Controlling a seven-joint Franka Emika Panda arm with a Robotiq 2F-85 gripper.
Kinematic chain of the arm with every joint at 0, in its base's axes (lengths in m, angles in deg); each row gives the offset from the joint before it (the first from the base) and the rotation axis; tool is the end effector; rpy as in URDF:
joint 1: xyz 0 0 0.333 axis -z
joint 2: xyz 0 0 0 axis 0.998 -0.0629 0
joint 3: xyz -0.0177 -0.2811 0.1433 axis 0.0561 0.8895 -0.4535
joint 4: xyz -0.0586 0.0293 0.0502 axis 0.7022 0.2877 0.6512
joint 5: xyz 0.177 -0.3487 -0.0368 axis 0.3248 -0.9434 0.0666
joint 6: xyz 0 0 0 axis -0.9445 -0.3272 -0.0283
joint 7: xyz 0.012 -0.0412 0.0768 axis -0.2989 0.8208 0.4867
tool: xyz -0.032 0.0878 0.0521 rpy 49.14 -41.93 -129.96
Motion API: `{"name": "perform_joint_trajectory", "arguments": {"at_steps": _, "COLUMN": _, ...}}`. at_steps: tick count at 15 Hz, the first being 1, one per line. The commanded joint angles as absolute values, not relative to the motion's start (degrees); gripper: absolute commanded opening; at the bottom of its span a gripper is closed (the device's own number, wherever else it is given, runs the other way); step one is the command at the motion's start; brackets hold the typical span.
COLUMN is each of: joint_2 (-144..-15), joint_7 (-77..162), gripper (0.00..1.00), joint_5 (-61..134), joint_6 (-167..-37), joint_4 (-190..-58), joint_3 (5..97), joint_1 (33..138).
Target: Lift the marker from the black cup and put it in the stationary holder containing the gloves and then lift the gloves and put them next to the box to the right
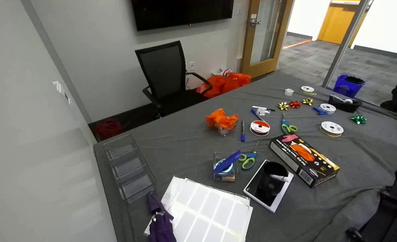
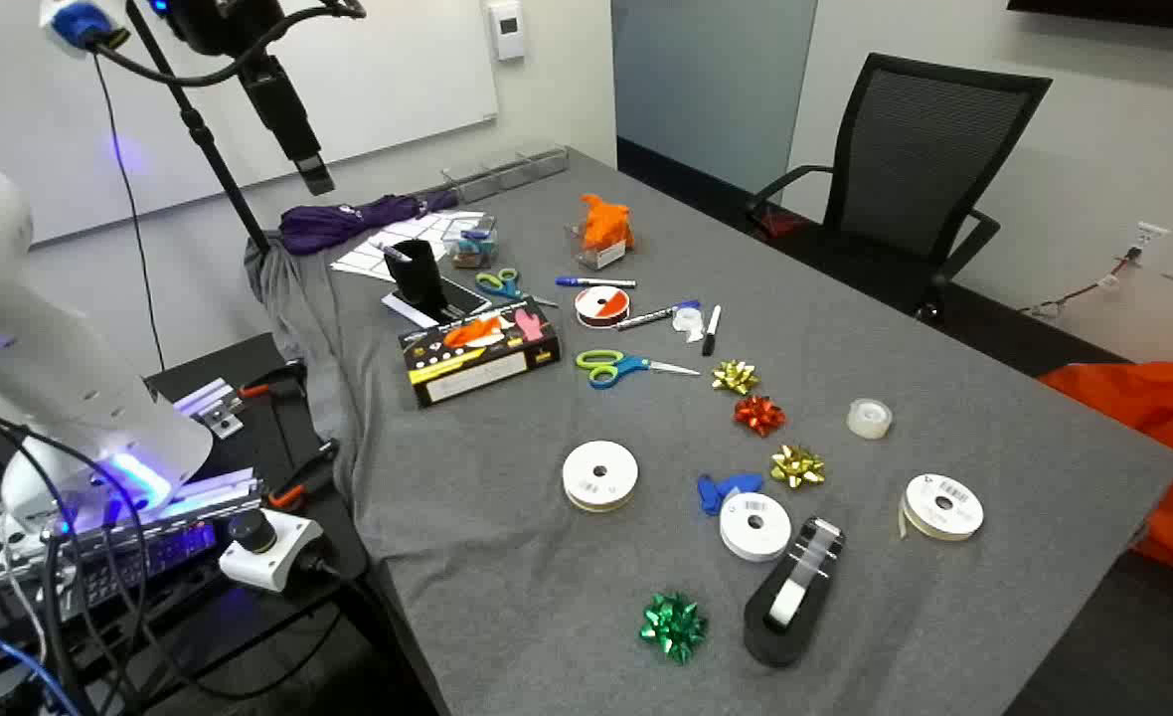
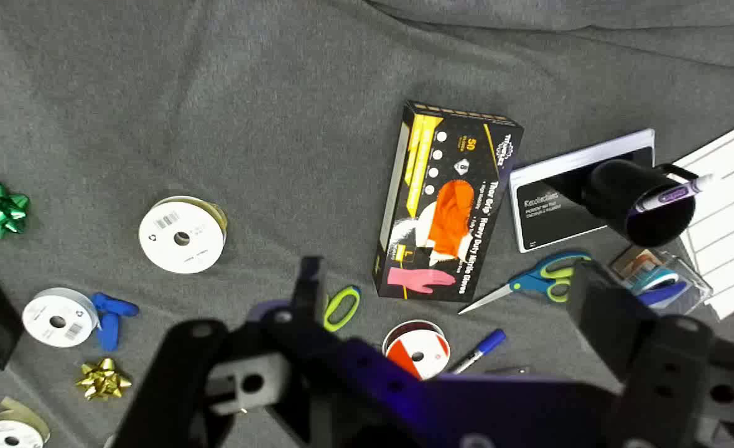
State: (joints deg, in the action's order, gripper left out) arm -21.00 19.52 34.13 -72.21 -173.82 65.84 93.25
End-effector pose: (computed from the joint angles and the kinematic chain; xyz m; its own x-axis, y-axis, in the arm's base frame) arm 0.3040 -0.1703 0.5226 0.9942 -0.0337 0.1024 -0.0229 -0.9941 -0.1056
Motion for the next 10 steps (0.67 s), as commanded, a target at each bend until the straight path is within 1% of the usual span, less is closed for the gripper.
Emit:
{"name": "perform_joint_trajectory", "arguments": {"at_steps": 1, "joint_2": -21.22, "joint_7": 19.1, "gripper": 1.0, "joint_5": 34.58, "joint_6": -72.11, "joint_4": -173.69, "joint_3": 65.28, "joint_1": 93.97}}
{"name": "perform_joint_trajectory", "arguments": {"at_steps": 7, "joint_2": -21.22, "joint_7": 19.1, "gripper": 1.0, "joint_5": 34.58, "joint_6": -72.11, "joint_4": -173.69, "joint_3": 65.28, "joint_1": 93.97}}
{"name": "perform_joint_trajectory", "arguments": {"at_steps": 10, "joint_2": -21.37, "joint_7": 25.1, "gripper": 1.0, "joint_5": 36.75, "joint_6": -75.94, "joint_4": -175.98, "joint_3": 62.91, "joint_1": 94.12}}
